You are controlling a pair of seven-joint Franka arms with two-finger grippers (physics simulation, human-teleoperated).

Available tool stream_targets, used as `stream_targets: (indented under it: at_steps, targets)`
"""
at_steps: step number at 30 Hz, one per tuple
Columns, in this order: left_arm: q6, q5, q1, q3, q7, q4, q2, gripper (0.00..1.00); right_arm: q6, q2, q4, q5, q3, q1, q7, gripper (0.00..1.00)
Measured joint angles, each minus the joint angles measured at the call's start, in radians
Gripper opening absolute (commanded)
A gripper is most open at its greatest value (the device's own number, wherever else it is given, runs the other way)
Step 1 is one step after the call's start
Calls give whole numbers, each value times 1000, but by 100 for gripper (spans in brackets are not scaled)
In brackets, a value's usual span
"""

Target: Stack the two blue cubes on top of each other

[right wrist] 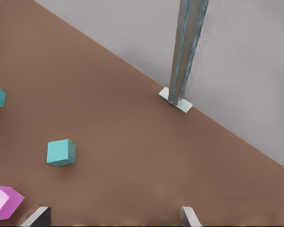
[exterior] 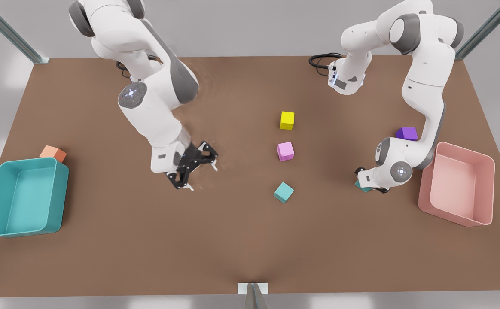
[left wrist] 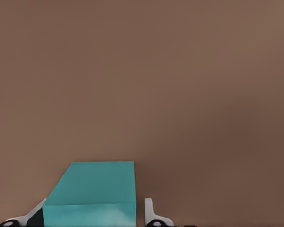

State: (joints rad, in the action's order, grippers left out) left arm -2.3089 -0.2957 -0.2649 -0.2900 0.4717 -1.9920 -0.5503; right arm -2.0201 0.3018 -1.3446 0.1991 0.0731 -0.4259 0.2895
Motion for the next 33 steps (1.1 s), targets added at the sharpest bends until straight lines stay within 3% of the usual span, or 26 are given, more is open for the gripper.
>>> stream_targets:
  at_steps: [2, 4, 5, 7, 10, 14, 21, 33]
  targets:
    - [0, -1, 6, -1, -5, 0, -2, 69, 178, -214, -159, -68, 7, 187, -8, 100]
    - [2, -3, 8, -1, -12, 6, 1, 64, 231, -513, -591, -140, 2, 387, -14, 100]
    - [5, -5, 8, -1, -15, 13, 3, 62, 230, -587, -733, -169, -2, 427, -16, 100]
    - [38, -8, 12, -6, -23, 67, 11, 62, 225, -643, -845, -210, -21, 439, -22, 100]
    - [116, -7, 48, -65, -55, 158, 13, 63, 224, -656, -862, -241, -70, 446, -48, 100]
    - [257, 5, 252, -98, -159, 357, 4, 63, 246, -620, -823, -257, -83, 470, -91, 100]
    - [364, 20, 499, -100, -398, 596, -162, 63, 253, -600, -803, -253, -82, 488, -147, 100]
    - [335, 13, 562, -90, -727, 638, -248, 63, 253, -594, -801, -252, -82, 487, -204, 100]
